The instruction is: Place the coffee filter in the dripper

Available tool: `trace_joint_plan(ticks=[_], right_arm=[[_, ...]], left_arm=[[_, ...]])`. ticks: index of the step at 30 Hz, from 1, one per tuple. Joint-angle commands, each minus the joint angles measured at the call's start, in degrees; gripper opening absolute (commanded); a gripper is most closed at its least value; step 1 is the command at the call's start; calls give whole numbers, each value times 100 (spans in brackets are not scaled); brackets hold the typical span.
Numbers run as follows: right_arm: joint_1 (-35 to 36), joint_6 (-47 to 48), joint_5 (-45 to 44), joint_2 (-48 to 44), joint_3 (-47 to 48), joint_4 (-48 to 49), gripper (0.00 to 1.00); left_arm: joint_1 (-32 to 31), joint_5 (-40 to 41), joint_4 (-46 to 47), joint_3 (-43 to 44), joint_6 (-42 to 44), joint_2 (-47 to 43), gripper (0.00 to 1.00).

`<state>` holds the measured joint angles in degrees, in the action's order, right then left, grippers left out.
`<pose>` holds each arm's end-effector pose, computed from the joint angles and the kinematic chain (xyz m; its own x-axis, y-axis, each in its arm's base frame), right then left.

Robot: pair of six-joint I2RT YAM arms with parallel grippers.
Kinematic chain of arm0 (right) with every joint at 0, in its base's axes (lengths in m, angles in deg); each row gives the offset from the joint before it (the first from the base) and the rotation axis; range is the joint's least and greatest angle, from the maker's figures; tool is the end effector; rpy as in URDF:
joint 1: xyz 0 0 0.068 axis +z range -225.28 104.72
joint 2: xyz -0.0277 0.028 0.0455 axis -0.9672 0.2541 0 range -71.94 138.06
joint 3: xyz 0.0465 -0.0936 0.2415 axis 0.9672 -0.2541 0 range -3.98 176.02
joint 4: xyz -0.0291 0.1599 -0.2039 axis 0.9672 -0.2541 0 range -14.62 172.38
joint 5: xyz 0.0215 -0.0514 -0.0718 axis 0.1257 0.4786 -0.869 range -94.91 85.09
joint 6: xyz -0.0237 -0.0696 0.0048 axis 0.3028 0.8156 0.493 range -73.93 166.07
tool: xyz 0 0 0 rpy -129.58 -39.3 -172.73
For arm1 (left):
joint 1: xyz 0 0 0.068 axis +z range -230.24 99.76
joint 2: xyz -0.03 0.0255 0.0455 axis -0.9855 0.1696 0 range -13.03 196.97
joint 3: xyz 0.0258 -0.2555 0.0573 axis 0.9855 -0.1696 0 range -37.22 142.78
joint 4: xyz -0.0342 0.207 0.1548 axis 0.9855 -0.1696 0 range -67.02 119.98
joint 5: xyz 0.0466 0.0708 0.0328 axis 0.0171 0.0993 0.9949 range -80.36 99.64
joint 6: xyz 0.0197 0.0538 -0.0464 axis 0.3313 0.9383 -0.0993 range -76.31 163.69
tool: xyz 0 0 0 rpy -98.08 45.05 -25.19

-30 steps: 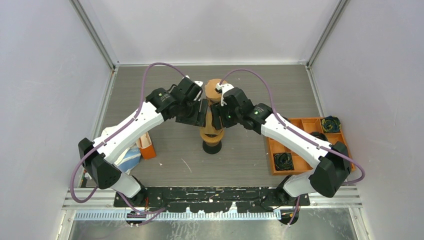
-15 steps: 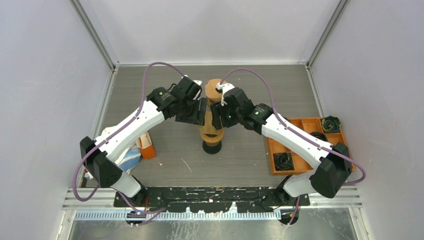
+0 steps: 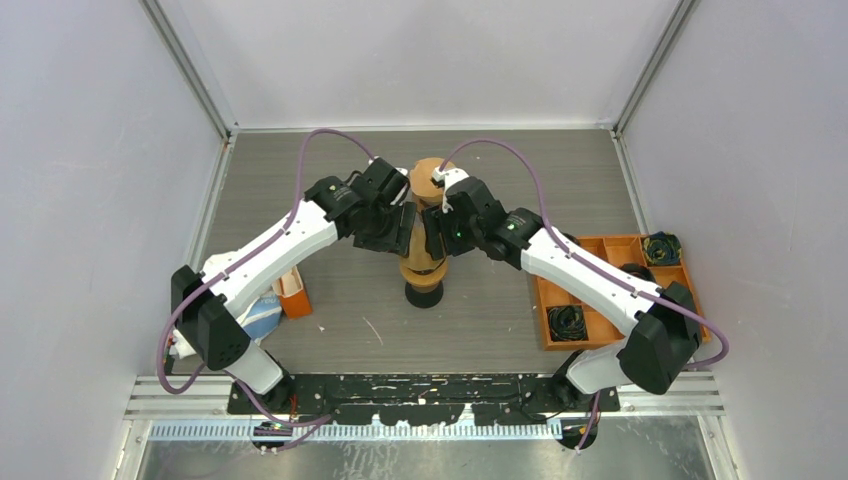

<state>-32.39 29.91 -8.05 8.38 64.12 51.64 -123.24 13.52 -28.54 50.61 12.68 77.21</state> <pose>0.2425 0.2208 0.2785 -0.6605 -0.2343 -0.7133 -0.4856 0.8579 0.1679 0.2468 -0.2244 0.2987 -0.8860 0.1234 -0.4470 0.2333 0.9517 -0.1997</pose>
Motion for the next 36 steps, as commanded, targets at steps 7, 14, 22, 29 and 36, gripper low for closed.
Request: trace_joint_plan(ticks=[7,14,22,29,36], right_arm=[[-35,78,202,-486,52,365,68],[-30,93,85,-796,-104,532,71],[-33,85,-61,-859,-227,655,71],[-40,78,-52,-937,-250,721,71],[-41,116,-134,-1128,-214,719,73]], left_arm=[[29,36,197,19,33,-93,63],[33,40,278,-9,7,-238,64],[29,86,372,-77,-41,-445,67],[36,124,424,-144,-55,-585,69],[42,79,452,-120,-55,-808,77]])
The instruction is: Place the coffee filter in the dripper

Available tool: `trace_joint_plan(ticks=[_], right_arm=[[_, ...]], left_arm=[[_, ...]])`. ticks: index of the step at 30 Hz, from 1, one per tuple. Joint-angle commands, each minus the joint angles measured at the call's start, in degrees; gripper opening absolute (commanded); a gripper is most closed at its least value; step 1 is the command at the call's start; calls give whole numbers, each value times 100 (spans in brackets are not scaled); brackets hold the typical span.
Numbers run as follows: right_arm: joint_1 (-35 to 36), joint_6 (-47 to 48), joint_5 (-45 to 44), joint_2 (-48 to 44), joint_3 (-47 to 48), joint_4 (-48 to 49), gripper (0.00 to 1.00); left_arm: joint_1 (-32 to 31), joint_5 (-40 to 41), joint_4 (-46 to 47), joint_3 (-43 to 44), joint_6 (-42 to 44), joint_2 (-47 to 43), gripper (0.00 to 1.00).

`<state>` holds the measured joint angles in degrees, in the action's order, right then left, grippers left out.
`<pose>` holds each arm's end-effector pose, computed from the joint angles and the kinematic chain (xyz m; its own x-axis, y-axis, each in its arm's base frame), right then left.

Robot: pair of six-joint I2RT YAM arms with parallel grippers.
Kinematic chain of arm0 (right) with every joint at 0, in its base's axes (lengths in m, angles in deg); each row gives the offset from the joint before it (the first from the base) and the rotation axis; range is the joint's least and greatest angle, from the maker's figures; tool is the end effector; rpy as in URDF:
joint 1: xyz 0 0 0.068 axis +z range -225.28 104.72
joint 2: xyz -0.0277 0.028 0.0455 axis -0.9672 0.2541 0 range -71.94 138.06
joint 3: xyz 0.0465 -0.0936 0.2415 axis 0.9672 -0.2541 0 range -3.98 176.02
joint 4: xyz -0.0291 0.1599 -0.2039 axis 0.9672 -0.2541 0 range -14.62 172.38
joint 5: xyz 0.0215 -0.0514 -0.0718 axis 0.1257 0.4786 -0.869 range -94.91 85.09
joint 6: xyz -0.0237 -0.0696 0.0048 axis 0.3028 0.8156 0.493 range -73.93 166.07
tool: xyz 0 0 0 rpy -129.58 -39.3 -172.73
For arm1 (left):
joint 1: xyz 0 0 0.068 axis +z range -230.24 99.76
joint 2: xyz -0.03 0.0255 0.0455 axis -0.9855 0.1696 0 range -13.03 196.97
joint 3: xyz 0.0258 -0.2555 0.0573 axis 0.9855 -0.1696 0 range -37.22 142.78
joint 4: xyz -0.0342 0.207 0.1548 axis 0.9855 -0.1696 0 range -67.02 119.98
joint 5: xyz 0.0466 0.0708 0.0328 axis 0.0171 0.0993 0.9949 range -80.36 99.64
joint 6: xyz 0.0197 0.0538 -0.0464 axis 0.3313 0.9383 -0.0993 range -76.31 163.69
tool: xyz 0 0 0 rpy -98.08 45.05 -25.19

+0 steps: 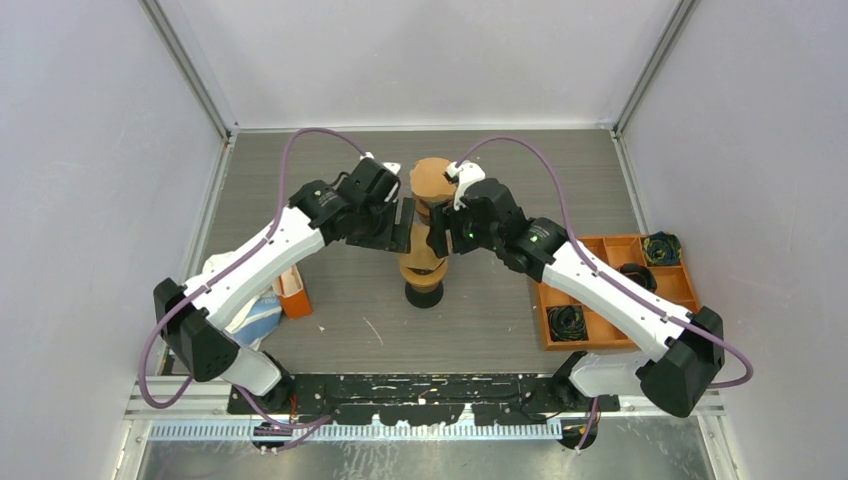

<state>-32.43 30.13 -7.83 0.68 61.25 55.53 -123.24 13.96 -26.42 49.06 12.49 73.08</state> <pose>0.2266 0.2059 0.3078 -0.5747 -0.1590 -0.8028 -0.5101 0.8366 0.1995 0.2388 -0.2163 0.3150 -0.8564 0.0923 -0.5080 0.2406 0.9419 -0.2345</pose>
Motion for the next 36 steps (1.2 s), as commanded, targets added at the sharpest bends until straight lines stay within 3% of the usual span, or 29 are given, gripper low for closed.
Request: trace_joint_plan(ticks=[1,7,15,22,27,36], right_arm=[[-33,112,-214,-412,79,330,74],[-135,249,-739,-736,98,338,82],[-803,361,-1651,-1286,-187,434,98],[-1189,544,-2622,-1959,-587,460,100],[-1191,575,-3248,-2600,-976,588,100],[-1191,757,-3880,-3845,-1801,1095,100]], left_arm=[[66,25,252,42,-36,-453,78],[433,67,433,-76,86,-1045,86],[1738,98,636,-822,293,-1988,99],[2596,575,630,-1333,782,-2779,99],[2643,1447,720,-1712,1075,-3624,99],[2643,2158,1662,-2761,1308,-5207,99]])
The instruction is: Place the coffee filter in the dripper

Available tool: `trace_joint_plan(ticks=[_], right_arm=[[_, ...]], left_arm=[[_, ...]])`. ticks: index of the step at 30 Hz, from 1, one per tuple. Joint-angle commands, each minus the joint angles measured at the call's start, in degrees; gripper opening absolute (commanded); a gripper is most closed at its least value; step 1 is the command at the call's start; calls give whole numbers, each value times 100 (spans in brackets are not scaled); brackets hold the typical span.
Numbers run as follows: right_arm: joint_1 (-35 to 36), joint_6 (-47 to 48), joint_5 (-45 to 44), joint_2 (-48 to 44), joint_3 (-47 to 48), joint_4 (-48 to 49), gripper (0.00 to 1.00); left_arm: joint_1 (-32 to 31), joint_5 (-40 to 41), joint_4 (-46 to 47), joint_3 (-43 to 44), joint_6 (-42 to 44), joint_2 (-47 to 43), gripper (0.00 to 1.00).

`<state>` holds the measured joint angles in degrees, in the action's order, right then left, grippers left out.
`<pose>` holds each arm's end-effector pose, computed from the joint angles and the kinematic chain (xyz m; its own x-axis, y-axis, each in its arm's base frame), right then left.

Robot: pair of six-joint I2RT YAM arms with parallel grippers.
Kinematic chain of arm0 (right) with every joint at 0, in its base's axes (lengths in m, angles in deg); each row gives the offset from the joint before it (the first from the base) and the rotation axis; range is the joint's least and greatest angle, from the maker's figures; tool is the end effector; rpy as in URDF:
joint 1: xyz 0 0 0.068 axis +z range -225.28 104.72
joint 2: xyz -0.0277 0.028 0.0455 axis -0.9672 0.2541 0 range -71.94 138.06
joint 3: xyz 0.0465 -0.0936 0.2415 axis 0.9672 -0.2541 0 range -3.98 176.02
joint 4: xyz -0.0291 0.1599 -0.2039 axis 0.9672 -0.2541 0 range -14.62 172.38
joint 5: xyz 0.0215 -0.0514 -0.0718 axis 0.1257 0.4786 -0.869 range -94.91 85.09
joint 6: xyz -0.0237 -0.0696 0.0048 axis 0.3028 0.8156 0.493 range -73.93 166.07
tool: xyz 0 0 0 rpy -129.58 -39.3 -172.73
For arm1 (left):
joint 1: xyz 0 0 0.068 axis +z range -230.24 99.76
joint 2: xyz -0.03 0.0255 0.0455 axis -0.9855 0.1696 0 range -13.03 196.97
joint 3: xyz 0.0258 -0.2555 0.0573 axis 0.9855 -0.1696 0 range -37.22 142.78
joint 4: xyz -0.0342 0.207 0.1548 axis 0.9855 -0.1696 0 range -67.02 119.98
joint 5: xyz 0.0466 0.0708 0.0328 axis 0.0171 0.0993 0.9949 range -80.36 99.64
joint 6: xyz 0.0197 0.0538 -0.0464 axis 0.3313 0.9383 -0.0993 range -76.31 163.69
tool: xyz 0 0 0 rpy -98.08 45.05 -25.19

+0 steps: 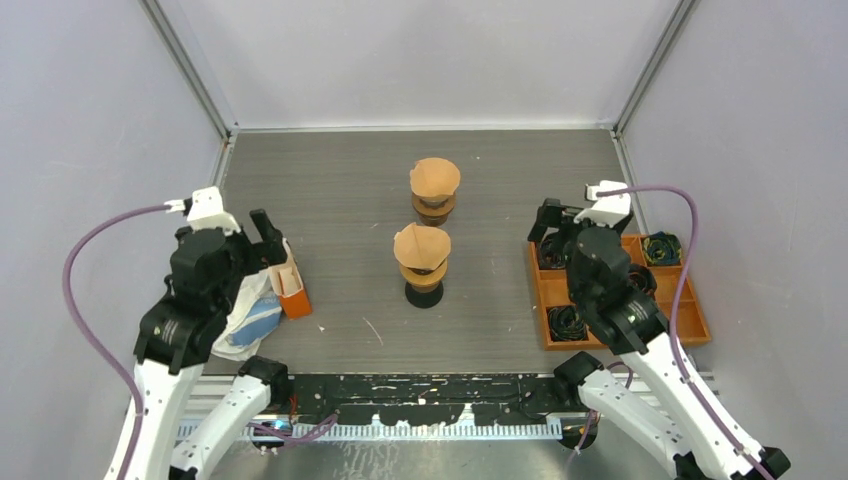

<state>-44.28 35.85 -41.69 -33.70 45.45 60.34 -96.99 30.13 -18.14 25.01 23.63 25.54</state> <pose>0.1644 0.0558 0.3538 -0.1425 0.0801 -0.9865 0.1187 0.9909 0.0633 0.1412 -0.0199 0.3703 -0.3603 -0.2271 -0.9048 -0.1689 0.9698 -0.1762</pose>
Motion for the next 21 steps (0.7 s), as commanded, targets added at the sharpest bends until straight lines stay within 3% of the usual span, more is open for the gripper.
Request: trace_joint_plan(ticks=[1,8,21], right_arm=[[-7,257,-486,-511,-313,723,100],[-8,476,-482,-854,-520,894,100],[-7,558,-419,-1110,-595,1023,100]], left_arm=[[18,584,981,-518,210,-588,99],[22,594,1293,-941,194,-1135,99],[66,554,1200,-949,193,-1032,99]])
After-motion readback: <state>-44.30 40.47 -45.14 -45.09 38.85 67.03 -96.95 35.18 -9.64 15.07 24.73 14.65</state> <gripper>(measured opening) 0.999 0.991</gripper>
